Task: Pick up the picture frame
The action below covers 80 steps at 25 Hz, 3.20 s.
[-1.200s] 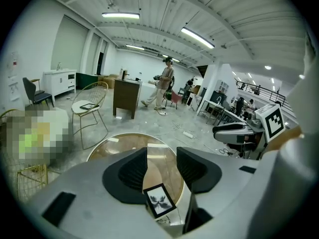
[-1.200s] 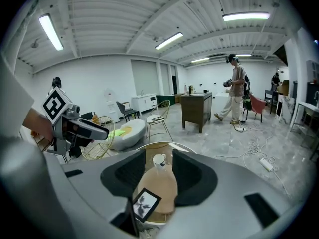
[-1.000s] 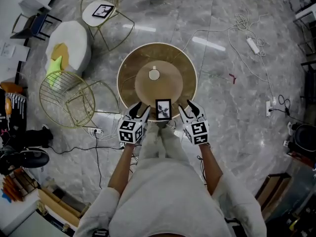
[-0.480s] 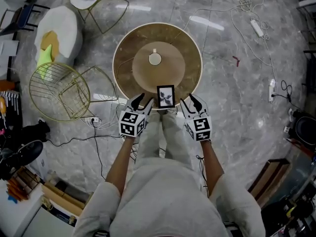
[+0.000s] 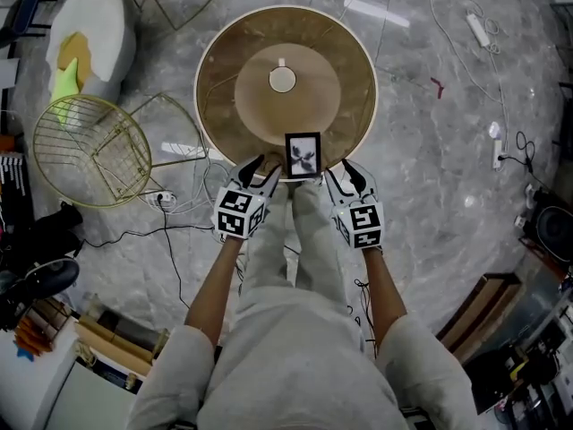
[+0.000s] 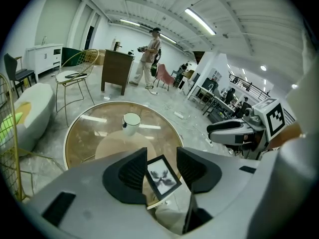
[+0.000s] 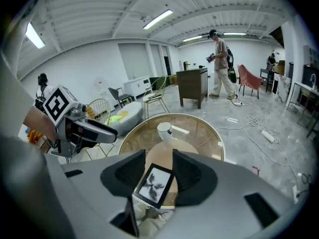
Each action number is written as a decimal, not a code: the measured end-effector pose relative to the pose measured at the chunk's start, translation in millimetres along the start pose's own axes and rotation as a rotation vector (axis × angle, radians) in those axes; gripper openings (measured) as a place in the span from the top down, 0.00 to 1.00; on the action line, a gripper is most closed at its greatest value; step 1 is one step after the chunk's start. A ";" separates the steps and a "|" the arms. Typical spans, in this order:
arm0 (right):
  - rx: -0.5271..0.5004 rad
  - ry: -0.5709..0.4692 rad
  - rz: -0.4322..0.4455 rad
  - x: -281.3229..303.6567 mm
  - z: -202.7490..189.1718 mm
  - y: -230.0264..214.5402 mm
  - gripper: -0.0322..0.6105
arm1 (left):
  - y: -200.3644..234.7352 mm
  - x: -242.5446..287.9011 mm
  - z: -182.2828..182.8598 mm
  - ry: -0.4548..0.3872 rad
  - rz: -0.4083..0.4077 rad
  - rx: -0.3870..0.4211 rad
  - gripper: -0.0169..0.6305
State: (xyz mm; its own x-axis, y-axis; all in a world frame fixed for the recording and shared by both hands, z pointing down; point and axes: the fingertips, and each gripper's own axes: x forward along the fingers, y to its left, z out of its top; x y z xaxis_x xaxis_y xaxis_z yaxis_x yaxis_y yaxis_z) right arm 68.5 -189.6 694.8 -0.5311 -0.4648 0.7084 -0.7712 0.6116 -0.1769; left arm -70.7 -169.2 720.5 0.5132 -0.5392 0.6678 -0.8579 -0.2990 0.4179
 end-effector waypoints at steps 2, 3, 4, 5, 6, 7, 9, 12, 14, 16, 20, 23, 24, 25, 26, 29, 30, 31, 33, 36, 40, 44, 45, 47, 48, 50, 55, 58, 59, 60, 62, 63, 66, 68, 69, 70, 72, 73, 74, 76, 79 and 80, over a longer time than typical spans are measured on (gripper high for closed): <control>0.003 0.012 0.005 5.4 -7.2 0.6 0.69 | -0.6 6.8 -6.0 0.010 -0.009 0.001 0.70; 0.003 0.017 0.008 8.1 -10.2 0.9 0.69 | -0.9 10.3 -9.1 0.015 -0.013 0.002 0.70; 0.005 0.021 0.010 10.3 -13.6 1.6 0.69 | -1.4 13.2 -12.7 0.021 -0.016 0.002 0.70; 0.008 0.025 0.013 12.2 -17.5 2.2 0.69 | -2.1 15.9 -16.8 0.025 -0.019 0.001 0.70; 0.012 0.030 0.015 14.2 -21.6 2.4 0.69 | -2.7 18.7 -21.1 0.029 -0.022 -0.002 0.70; 0.014 0.035 0.016 16.7 -25.8 1.9 0.69 | -3.1 22.1 -25.3 0.033 -0.024 -0.004 0.70; 0.019 0.044 0.017 23.2 -34.5 0.2 0.69 | -2.6 29.5 -33.4 0.040 -0.027 -0.008 0.70; 0.029 0.060 0.023 32.5 -48.9 -1.0 0.69 | -0.5 38.7 -45.8 0.051 -0.026 -0.018 0.70; 0.035 0.071 0.030 37.6 -59.5 -1.3 0.69 | 0.4 44.8 -55.0 0.058 -0.027 -0.025 0.70; 0.043 0.081 0.035 43.1 -70.2 -1.2 0.69 | 1.9 50.9 -64.4 0.070 -0.029 -0.027 0.70; 0.050 0.103 0.046 56.9 -89.0 -1.7 0.69 | 7.6 64.6 -80.6 0.086 -0.028 -0.038 0.70; 0.048 0.115 0.057 66.6 -99.9 -1.3 0.69 | 12.9 73.1 -91.9 0.093 -0.022 -0.054 0.70; 0.046 0.118 0.060 69.5 -103.0 -1.6 0.69 | 14.6 76.1 -95.6 0.094 -0.020 -0.061 0.70; 0.045 0.122 0.062 72.4 -106.0 -2.2 0.69 | 16.5 78.9 -99.2 0.095 -0.017 -0.068 0.70; 0.045 0.125 0.062 75.5 -109.0 -3.1 0.69 | 18.7 81.7 -102.3 0.096 -0.015 -0.074 0.70; 0.049 0.130 0.062 84.5 -117.5 -7.6 0.69 | 24.6 91.3 -108.8 0.099 -0.011 -0.083 0.70; 0.050 0.133 0.063 87.0 -120.7 -8.7 0.69 | 25.7 94.4 -110.7 0.101 -0.011 -0.083 0.70; 0.049 0.137 0.064 89.6 -123.9 -9.5 0.69 | 26.6 97.3 -112.9 0.102 -0.012 -0.082 0.70; 0.048 0.141 0.065 96.1 -129.6 -11.6 0.69 | 28.8 104.1 -117.2 0.108 -0.015 -0.078 0.70; 0.063 0.145 0.061 105.5 -136.7 -16.1 0.69 | 29.5 114.9 -124.4 0.122 -0.021 -0.075 0.70; 0.072 0.159 0.072 115.2 -145.9 -16.6 0.69 | 29.0 126.3 -134.6 0.135 -0.027 -0.085 0.70; 0.084 0.168 0.081 125.1 -151.9 -18.0 0.69 | 29.9 135.1 -140.4 0.144 -0.028 -0.098 0.70; 0.089 0.170 0.084 127.7 -153.5 -18.7 0.69 | 30.3 136.9 -141.1 0.144 -0.028 -0.102 0.70; 0.092 0.177 0.089 131.2 -156.5 -18.3 0.69 | 30.8 138.7 -143.1 0.145 -0.026 -0.108 0.70; 0.090 0.180 0.091 132.3 -157.7 -17.7 0.69 | 31.0 138.8 -143.7 0.145 -0.024 -0.108 0.70; 0.093 0.185 0.097 133.8 -159.6 -17.2 0.69 | 31.1 138.6 -143.9 0.142 -0.023 -0.109 0.70; 0.127 0.192 0.108 138.3 -165.4 -16.0 0.70 | 28.3 140.5 -143.2 0.144 -0.030 -0.120 0.70; 0.146 0.186 0.103 139.2 -166.1 -16.8 0.73 | 29.2 140.8 -143.4 0.137 -0.018 -0.114 0.71; 0.153 0.184 0.102 139.3 -166.2 -17.2 0.73 | 29.7 140.6 -143.5 0.133 -0.016 -0.116 0.71; 0.158 0.182 0.101 139.3 -166.2 -17.4 0.74 | 30.1 140.5 -143.6 0.132 -0.015 -0.118 0.72; 0.160 0.183 0.096 139.2 -165.9 -18.1 0.75 | 30.9 140.4 -143.2 0.130 -0.008 -0.117 0.73; 0.159 0.183 0.093 139.2 -165.7 -18.5 0.77 | 31.6 140.4 -142.9 0.129 -0.003 -0.113 0.74; 0.157 0.182 0.094 139.4 -165.4 -15.9 0.80 | 33.9 139.8 -143.3 0.126 0.010 -0.103 0.77; 0.161 0.179 0.090 140.1 -164.8 -14.1 0.80 | 34.5 139.6 -143.9 0.127 0.011 -0.106 0.79; 0.168 0.177 0.087 140.2 -164.8 -14.0 0.79 | 34.5 139.7 -144.0 0.127 0.010 -0.109 0.80; 0.176 0.175 0.084 140.0 -164.9 -14.2 0.79 | 34.4 139.7 -144.0 0.126 0.009 -0.114 0.81; 0.183 0.172 0.081 139.4 -165.0 -14.9 0.80 | 34.1 139.8 -143.8 0.122 0.009 -0.123 0.81; 0.183 0.171 0.080 139.3 -164.9 -15.1 0.80 | 34.1 139.9 -143.8 0.121 0.010 -0.127 0.81; 0.184 0.170 0.080 139.4 -164.8 -15.3 0.80 | 34.2 140.0 -143.9 0.119 0.011 -0.132 0.81; 0.193 0.168 0.078 140.2 -164.5 -15.5 0.81 | 35.2 140.1 -144.0 0.116 0.011 -0.143 0.82; 0.197 0.166 0.068 140.2 -163.4 -15.3 0.81 | 35.8 139.3 -143.7 0.114 0.014 -0.150 0.82; 0.195 0.165 0.064 139.8 -162.9 -15.1 0.81 | 35.6 138.6 -143.9 0.112 0.017 -0.154 0.82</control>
State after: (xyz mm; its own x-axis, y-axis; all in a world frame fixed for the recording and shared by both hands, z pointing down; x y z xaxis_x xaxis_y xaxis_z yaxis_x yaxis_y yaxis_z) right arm 63.0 -159.5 907.7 -0.5292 -0.3085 0.7904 -0.7992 0.4941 -0.3422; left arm -26.4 -141.3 916.6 0.5061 -0.4492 0.7362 -0.8566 -0.1625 0.4897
